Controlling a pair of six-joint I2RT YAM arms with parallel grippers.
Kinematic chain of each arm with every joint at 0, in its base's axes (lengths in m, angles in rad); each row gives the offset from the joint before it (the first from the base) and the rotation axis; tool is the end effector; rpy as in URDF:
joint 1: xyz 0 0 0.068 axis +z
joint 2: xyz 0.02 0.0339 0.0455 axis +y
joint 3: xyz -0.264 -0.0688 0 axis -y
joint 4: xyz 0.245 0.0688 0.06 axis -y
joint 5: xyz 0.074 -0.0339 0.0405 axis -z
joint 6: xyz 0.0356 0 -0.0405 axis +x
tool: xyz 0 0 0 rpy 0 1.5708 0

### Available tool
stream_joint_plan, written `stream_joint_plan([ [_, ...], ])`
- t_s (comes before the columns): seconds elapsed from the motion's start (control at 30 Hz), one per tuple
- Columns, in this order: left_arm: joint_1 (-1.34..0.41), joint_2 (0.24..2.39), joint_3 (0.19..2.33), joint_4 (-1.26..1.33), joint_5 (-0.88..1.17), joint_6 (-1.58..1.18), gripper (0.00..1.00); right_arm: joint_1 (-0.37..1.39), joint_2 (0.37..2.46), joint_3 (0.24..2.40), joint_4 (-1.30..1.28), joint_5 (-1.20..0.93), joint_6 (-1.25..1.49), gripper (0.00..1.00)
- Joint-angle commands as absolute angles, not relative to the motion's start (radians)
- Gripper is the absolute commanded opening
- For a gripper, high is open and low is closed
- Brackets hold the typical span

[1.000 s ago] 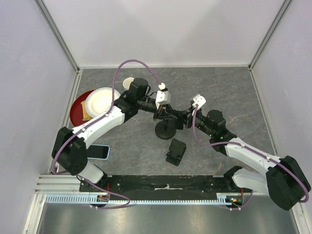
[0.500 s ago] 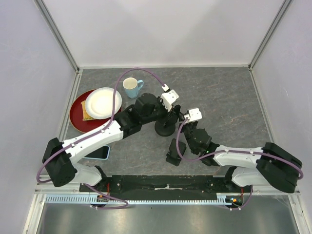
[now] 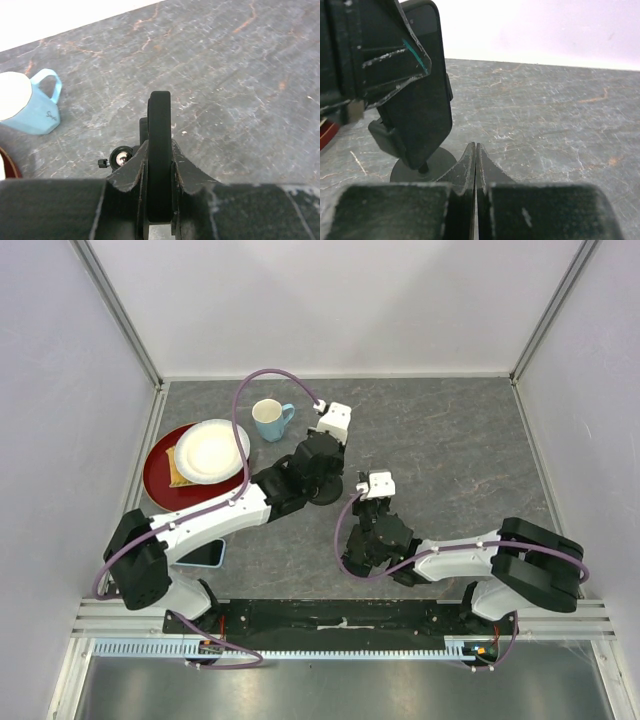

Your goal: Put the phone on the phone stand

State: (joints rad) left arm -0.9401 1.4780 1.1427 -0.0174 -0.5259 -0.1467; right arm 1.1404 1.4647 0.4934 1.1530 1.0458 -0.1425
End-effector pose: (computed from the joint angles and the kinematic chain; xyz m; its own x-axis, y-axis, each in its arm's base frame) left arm 0.2179 -0.2681 0.3162 -0.2630 0.1458 -0.9537 0.3864 0.9217 0.0344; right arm 0.1407 0.2327 0.2242 0.0889 0.0230 -0.9958 -0.0887 0.9959 0.0151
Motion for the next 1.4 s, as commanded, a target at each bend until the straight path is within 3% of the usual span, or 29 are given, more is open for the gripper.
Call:
stream_joint_plan([
  [0.0, -0.91, 1.479, 1.095, -0.041, -0.623, -0.127, 0.02, 1.146, 1.393, 0.518, 1.125, 0.956, -0.126, 0.0],
  [0.2, -0.911, 1.419, 1.071, -0.049, -0.427, -0.058, 0.02, 1.05, 1.209, 0.534, 0.732, 0.772, 0.072, 0.01],
  [0.4, -0.91, 1.316, 1.046, -0.04, -0.25, -0.002, 0.02, 0.786, 1.026, 0.477, 0.517, 0.312, 0.167, 0.2],
  [0.43, -0.911, 1.29, 1.052, -0.049, -0.179, 0.043, 0.02, 0.761, 0.994, 0.469, 0.512, 0.255, 0.164, 0.31],
  [0.5, -0.91, 1.27, 1.08, -0.086, -0.118, 0.058, 0.02, 0.687, 0.967, 0.456, 0.512, 0.047, 0.158, 0.39],
  [0.53, -0.905, 1.255, 1.091, -0.101, -0.06, 0.061, 0.02, 0.666, 0.963, 0.456, 0.517, -0.013, 0.153, 0.48],
  [0.63, -0.87, 1.226, 1.115, -0.172, 0.102, 0.049, 0.02, 0.617, 0.991, 0.463, 0.546, -0.271, 0.132, 0.64],
  [0.73, -0.829, 1.175, 1.086, -0.186, 0.248, 0.064, 0.02, 0.581, 1.066, 0.488, 0.601, -0.496, 0.143, 0.74],
  [0.8, -0.802, 1.144, 1.069, -0.216, 0.3, 0.086, 0.02, 0.557, 1.141, 0.517, 0.652, -0.637, 0.166, 0.76],
  [1.13, -0.694, 1.012, 0.957, -0.178, 0.492, 0.186, 0.02, 0.558, 1.38, 0.672, 0.716, -0.942, 0.169, 0.73],
  [1.37, -0.667, 1.023, 0.922, -0.147, 0.545, 0.173, 0.02, 0.604, 1.462, 0.712, 0.686, -0.953, 0.137, 0.67],
])
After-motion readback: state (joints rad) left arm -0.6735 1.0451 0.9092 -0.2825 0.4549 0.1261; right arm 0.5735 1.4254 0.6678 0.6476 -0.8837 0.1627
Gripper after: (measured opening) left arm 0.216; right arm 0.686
